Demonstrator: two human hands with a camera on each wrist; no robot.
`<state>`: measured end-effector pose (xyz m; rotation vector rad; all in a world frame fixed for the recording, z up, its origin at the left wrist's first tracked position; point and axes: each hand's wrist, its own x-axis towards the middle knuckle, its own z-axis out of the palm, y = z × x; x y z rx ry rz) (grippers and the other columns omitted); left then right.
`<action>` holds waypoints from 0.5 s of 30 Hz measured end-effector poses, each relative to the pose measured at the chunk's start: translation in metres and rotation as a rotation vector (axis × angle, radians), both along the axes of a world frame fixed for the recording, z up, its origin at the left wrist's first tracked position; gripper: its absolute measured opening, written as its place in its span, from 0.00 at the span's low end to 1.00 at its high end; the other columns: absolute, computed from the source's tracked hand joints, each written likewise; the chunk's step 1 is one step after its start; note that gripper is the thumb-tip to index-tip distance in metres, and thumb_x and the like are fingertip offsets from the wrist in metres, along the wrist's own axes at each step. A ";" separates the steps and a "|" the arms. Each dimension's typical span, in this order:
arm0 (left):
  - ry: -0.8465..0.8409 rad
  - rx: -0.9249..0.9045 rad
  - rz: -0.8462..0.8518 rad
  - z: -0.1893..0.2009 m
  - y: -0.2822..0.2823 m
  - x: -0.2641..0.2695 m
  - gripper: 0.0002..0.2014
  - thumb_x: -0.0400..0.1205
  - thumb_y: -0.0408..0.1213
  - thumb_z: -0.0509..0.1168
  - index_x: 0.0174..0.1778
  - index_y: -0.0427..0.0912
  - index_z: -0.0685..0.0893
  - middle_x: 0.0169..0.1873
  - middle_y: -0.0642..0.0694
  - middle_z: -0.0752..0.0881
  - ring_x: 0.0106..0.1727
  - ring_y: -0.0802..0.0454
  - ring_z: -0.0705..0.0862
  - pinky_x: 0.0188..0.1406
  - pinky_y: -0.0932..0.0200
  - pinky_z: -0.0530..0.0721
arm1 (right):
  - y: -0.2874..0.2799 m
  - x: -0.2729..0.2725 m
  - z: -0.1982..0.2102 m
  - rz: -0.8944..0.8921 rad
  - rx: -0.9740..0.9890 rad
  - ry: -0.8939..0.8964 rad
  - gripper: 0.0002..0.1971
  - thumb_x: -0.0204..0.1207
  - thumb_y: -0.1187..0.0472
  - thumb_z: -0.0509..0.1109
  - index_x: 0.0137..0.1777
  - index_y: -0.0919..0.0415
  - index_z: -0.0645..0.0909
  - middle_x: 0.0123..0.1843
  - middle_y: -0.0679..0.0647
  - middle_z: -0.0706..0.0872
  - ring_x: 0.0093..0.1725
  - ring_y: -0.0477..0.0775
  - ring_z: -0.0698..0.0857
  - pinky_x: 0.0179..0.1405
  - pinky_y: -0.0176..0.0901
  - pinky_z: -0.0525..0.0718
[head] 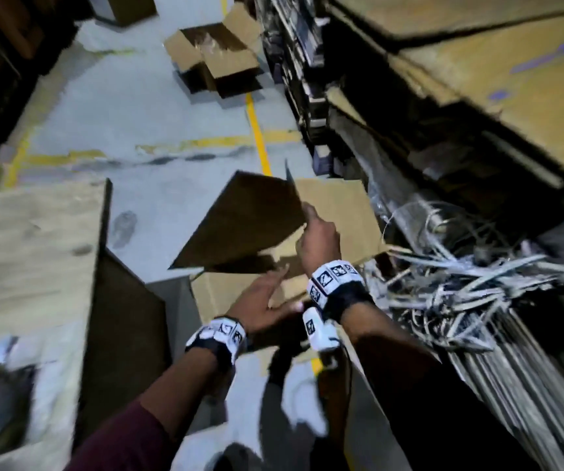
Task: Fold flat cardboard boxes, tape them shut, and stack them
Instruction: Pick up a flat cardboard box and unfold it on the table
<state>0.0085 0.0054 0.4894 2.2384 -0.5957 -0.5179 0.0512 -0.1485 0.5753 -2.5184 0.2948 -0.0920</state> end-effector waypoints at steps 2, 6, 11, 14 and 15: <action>-0.082 0.189 -0.067 0.033 0.014 -0.012 0.55 0.69 0.81 0.56 0.88 0.52 0.57 0.86 0.48 0.62 0.85 0.51 0.62 0.84 0.56 0.59 | 0.004 0.015 0.067 -0.084 0.141 -0.104 0.29 0.76 0.74 0.61 0.77 0.55 0.77 0.52 0.68 0.89 0.53 0.72 0.87 0.54 0.59 0.87; -0.125 0.150 0.083 0.113 0.028 -0.004 0.46 0.70 0.37 0.63 0.85 0.68 0.55 0.76 0.46 0.79 0.72 0.42 0.81 0.70 0.55 0.79 | 0.009 0.033 0.188 -0.196 0.333 -0.250 0.20 0.77 0.74 0.63 0.68 0.64 0.84 0.59 0.68 0.90 0.59 0.69 0.87 0.56 0.48 0.81; -0.333 0.042 0.082 0.226 0.053 0.028 0.50 0.70 0.19 0.64 0.83 0.67 0.62 0.78 0.52 0.77 0.76 0.50 0.78 0.73 0.61 0.74 | -0.017 0.037 0.290 -0.248 0.451 -0.309 0.20 0.77 0.68 0.69 0.69 0.63 0.83 0.59 0.57 0.90 0.58 0.58 0.88 0.61 0.45 0.84; -0.443 0.078 -0.070 0.264 0.070 0.027 0.50 0.70 0.16 0.59 0.85 0.64 0.64 0.81 0.54 0.72 0.79 0.53 0.74 0.75 0.60 0.73 | -0.040 0.039 0.302 -0.201 0.498 -0.300 0.23 0.67 0.56 0.71 0.64 0.49 0.86 0.56 0.50 0.93 0.55 0.58 0.92 0.62 0.63 0.89; -0.466 0.079 -0.113 0.272 0.075 0.026 0.50 0.69 0.14 0.57 0.85 0.61 0.63 0.82 0.53 0.71 0.80 0.51 0.73 0.76 0.57 0.73 | -0.049 0.043 0.300 -0.175 0.512 -0.322 0.23 0.65 0.54 0.70 0.63 0.45 0.85 0.55 0.48 0.93 0.54 0.57 0.92 0.60 0.66 0.89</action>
